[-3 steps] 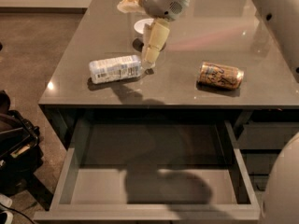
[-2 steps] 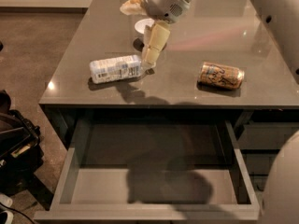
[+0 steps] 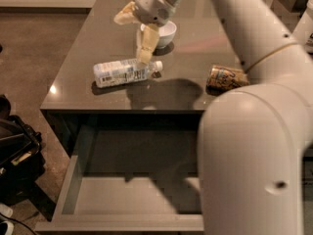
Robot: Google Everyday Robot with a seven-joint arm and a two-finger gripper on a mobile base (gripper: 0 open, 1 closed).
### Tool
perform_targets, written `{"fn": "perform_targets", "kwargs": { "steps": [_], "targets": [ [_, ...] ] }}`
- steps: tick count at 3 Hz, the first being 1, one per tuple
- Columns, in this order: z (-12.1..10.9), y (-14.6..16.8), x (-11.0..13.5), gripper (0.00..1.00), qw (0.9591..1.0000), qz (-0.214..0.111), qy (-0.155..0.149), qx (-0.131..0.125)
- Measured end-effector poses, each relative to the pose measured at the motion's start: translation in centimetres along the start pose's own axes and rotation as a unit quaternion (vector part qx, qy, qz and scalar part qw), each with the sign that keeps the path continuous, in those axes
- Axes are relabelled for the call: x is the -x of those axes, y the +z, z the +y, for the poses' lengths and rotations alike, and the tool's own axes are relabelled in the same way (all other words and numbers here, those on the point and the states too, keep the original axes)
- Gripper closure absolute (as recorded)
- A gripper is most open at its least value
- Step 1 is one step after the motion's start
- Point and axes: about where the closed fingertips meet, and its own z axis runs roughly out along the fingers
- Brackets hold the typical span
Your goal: Place blue plastic bottle into top drawer
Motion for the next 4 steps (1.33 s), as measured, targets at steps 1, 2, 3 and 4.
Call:
{"fn": "perform_targets", "kwargs": {
  "steps": [1,2,3,4],
  "targets": [
    [-2.2,2.9,-1.1,0.00,0.9995,-0.025,0.006,0.018],
    [-2.5,3.6,-2.1,0.00,0.9979,-0.051,0.039,0.011],
    [-1.2,3.6,-3.3,0.00,0.9970,-0.043,0.063,-0.009],
    [0.9,4.4,-3.8,0.00,0.9959,-0.031,0.083,-0.020]
  ]
}}
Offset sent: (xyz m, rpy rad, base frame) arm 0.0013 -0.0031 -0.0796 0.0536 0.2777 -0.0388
